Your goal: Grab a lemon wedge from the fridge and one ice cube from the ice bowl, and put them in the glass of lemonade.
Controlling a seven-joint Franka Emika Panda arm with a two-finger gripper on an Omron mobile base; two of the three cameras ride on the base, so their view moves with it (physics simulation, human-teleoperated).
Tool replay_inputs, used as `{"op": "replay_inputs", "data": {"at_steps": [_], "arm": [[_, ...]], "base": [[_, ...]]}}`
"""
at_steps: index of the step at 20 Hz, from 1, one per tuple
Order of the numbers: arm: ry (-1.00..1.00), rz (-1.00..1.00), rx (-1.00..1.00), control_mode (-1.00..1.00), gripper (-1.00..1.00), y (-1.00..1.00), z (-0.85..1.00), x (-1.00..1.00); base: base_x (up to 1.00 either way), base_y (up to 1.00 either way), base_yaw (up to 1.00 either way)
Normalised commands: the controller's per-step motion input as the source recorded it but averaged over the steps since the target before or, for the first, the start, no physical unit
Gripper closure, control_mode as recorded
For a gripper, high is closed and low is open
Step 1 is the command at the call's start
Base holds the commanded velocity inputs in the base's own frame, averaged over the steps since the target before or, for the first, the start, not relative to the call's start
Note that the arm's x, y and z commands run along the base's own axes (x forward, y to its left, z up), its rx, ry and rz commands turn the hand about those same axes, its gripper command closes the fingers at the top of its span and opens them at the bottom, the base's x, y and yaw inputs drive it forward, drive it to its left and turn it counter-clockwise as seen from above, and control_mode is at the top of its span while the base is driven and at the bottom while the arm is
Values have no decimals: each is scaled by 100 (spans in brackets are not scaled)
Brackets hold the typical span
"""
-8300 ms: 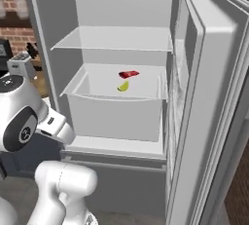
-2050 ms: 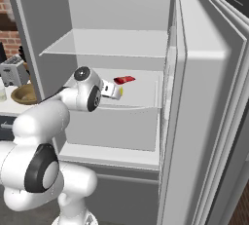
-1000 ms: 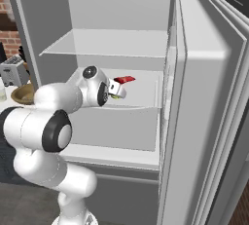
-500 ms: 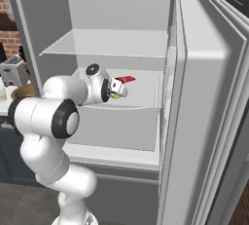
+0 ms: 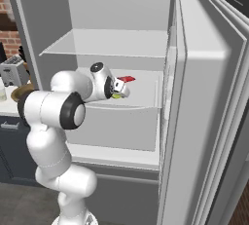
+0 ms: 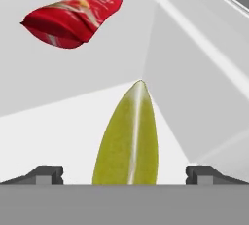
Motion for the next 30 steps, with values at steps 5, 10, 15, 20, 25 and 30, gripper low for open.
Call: {"op": "replay_inputs", "data": {"at_steps": [5,10,15,20,25,30], "arm": [[6,-1,0,-100,100,-4,-24,7],[3,-2,0,-100,100,0,-35,-1],[0,-4,0,-100,100,0,-45,-26],[0,-3,0,-100,100,6,-72,-97],[-2,0,0,-100,100,30,-18,-100],[-2,2,11,-100,100,28,56,-100]], "base": [[0,0,0],[0,0,0],[0,0,0],[0,0,0],[0,0,0],[0,0,0]]}}
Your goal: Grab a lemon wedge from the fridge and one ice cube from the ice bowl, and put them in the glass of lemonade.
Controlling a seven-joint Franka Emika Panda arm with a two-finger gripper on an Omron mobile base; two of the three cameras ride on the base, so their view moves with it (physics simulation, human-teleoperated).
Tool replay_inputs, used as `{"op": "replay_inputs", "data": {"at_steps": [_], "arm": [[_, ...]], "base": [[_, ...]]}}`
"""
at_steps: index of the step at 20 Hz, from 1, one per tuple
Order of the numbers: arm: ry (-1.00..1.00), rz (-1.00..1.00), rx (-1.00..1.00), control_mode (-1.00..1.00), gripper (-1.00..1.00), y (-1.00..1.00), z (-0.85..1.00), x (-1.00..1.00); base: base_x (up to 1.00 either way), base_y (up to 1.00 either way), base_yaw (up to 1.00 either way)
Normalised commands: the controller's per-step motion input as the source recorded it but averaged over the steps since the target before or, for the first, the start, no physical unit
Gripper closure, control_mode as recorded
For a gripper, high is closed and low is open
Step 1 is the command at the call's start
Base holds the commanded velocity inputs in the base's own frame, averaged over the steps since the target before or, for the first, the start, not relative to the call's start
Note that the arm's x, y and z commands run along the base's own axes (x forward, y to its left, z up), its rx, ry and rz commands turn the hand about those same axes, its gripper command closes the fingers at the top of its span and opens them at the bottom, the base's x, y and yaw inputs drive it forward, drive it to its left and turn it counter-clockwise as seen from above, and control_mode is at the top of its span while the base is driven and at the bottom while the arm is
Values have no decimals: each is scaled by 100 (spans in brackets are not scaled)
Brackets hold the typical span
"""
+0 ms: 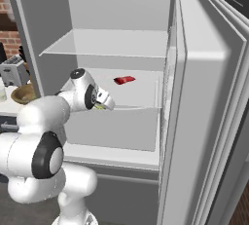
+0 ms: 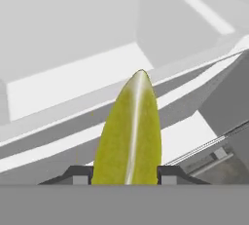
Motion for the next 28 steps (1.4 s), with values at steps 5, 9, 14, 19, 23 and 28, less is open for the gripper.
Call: {"op": "replay_inputs", "data": {"at_steps": [5,9,14,19,23,28], "arm": [[0,0,19,-100,100,1,73,-100],[0,0,7,-100,100,-4,6,-100],[0,1,-2,-100,100,0,0,-100],[-4,5,-3,-100,100,0,48,-92],[-6,7,-1,-100,100,0,67,-71],[-7,7,-2,100,100,3,42,-51]], "base": [[0,0,0],[0,0,0],[0,0,0],[0,0,0],[0,0,0],[-9,4,2]]}}
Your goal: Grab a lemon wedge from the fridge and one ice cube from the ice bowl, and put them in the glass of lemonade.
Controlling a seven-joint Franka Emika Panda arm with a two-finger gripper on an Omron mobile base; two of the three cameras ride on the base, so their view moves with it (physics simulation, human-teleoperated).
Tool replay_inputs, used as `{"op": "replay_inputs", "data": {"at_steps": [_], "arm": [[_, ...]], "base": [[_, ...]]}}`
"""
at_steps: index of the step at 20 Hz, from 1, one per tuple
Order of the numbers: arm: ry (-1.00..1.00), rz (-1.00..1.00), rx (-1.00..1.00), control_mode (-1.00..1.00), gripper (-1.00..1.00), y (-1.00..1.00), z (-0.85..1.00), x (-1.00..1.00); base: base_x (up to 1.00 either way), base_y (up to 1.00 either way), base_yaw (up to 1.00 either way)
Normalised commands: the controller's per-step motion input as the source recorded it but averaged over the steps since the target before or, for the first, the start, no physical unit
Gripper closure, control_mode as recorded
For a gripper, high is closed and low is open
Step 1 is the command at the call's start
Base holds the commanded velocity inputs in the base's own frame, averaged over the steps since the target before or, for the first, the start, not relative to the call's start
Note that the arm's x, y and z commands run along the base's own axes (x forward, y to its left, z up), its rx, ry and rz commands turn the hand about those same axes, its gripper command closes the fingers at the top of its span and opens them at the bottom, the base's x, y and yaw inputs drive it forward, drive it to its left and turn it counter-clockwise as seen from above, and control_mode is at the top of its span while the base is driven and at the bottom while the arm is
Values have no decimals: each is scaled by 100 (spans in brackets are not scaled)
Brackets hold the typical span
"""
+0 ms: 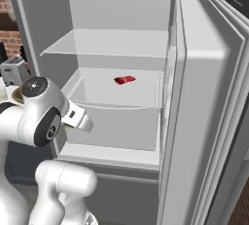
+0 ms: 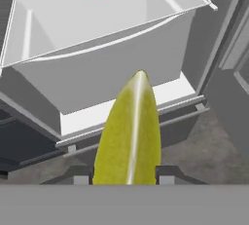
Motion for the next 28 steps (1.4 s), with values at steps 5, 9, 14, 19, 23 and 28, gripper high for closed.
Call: {"op": "replay_inputs", "data": {"at_steps": [5,9,14,19,23,28], "arm": [[0,0,0,100,100,0,0,0],[0,0,0,100,100,0,0,0],[0,0,0,100,100,0,0,0],[0,0,0,100,100,0,0,0],[0,0,0,100,100,0,0,0],[0,0,0,100,100,0,0,0]], "base": [[-60,17,6],[-72,46,6],[14,99,0],[44,100,0],[52,100,0],[66,100,0]]}}
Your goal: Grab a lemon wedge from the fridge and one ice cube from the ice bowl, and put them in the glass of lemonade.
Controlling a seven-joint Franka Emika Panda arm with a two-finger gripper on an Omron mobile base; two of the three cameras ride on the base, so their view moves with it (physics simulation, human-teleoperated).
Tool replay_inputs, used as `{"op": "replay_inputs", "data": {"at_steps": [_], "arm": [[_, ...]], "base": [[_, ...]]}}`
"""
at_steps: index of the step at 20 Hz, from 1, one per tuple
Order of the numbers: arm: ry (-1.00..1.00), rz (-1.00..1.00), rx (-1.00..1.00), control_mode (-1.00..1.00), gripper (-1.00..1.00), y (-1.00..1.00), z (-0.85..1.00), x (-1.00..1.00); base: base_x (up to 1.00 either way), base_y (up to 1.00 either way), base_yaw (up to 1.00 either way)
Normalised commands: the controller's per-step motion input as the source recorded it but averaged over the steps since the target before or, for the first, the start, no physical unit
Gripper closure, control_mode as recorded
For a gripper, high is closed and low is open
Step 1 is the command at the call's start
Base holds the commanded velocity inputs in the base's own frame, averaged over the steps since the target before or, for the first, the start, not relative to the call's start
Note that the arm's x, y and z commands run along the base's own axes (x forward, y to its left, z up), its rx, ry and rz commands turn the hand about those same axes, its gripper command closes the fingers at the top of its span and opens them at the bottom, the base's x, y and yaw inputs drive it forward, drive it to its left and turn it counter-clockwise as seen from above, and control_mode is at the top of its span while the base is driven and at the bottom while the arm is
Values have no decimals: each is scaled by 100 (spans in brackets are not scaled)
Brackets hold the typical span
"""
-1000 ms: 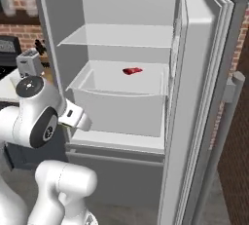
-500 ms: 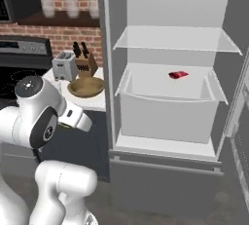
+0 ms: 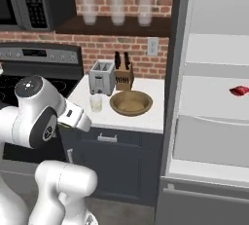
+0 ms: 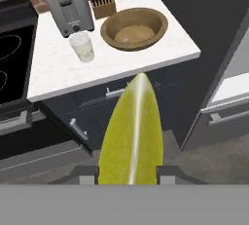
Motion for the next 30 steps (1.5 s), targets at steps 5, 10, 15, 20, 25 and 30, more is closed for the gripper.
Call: {"op": "replay_inputs", "data": {"at_steps": [5,10,15,20,25,30], "arm": [[0,0,0,100,100,0,0,0],[0,0,0,100,100,0,0,0],[0,0,0,100,100,0,0,0],[0,0,-2,-100,100,17,-3,0],[0,0,0,-100,100,0,0,0],[0,1,-3,-100,100,1,0,0]], "base": [[73,46,-6],[59,1,-7],[3,12,-1],[0,0,0],[0,0,0],[0,0,0]]}}
